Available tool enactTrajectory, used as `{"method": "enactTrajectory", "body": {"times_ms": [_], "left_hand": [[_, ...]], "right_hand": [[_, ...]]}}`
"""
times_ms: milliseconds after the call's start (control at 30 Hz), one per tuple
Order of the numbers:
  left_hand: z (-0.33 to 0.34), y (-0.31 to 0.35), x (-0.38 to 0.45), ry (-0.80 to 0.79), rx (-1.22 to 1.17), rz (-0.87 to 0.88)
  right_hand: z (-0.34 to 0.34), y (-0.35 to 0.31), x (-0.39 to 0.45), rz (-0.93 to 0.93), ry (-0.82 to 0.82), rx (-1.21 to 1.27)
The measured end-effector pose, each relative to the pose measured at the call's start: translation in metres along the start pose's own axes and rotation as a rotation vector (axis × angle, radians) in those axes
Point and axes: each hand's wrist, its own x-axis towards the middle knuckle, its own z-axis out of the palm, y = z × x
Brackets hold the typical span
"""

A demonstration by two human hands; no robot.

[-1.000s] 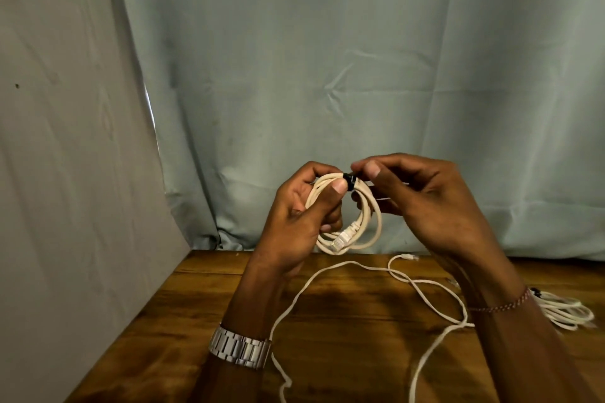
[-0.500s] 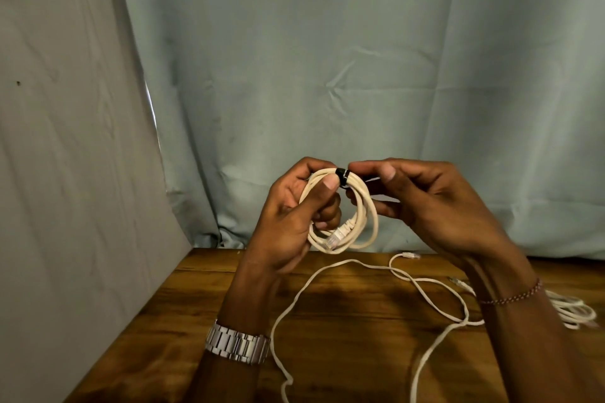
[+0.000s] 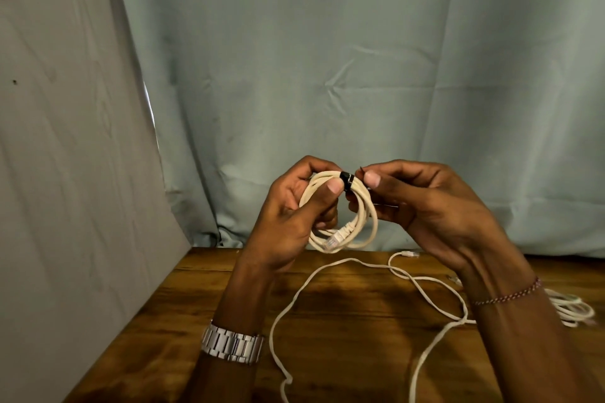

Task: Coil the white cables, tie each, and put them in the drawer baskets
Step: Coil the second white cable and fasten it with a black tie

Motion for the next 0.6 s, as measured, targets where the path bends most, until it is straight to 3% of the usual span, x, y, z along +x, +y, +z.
{"method": "enactTrajectory", "body": {"times_ms": [333,600], "left_hand": [[0.0,0.012,-0.004,-0.057,0.284,0.055],[0.006,0.014,-0.004,-0.09,0.382,0.078]], "right_hand": [[-0.009,-0.005,-0.002,0.078,-0.042,-0.074],[-0.009,-0.014,-0.008,0.069,-0.006,-0.366]]}}
